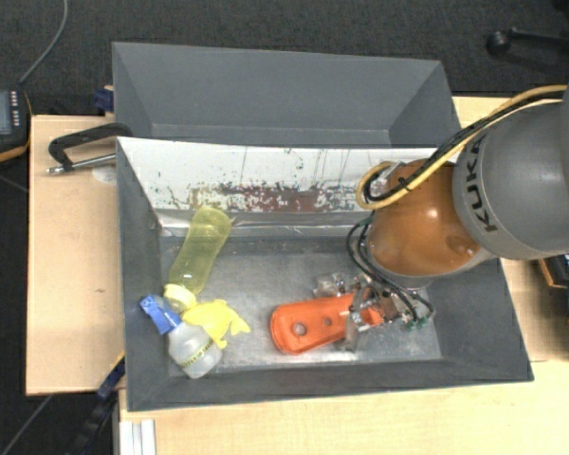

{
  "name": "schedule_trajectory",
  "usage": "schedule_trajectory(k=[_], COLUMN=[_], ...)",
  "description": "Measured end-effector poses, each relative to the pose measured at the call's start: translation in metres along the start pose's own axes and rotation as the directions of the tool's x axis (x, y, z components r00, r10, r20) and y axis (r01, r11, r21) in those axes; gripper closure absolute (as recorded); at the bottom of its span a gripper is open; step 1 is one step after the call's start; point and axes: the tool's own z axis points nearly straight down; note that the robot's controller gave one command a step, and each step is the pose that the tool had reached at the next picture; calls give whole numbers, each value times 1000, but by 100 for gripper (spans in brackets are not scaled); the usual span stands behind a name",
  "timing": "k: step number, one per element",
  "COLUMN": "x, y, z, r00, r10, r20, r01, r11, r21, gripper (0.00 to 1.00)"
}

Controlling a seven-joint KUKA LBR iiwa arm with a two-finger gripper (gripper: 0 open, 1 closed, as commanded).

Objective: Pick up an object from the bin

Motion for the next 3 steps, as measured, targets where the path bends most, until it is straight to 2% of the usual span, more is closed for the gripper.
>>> schedule_trajectory(k=[2, 3], x=[1, 1], y=[1, 1], z=[-6, -21], r00=[1000, 1000], r10=[0, -1], r20=[-2, 1], r01=[0, 1], r11=[1000, 1000], r21=[-1, -1], gripper=[100, 100])
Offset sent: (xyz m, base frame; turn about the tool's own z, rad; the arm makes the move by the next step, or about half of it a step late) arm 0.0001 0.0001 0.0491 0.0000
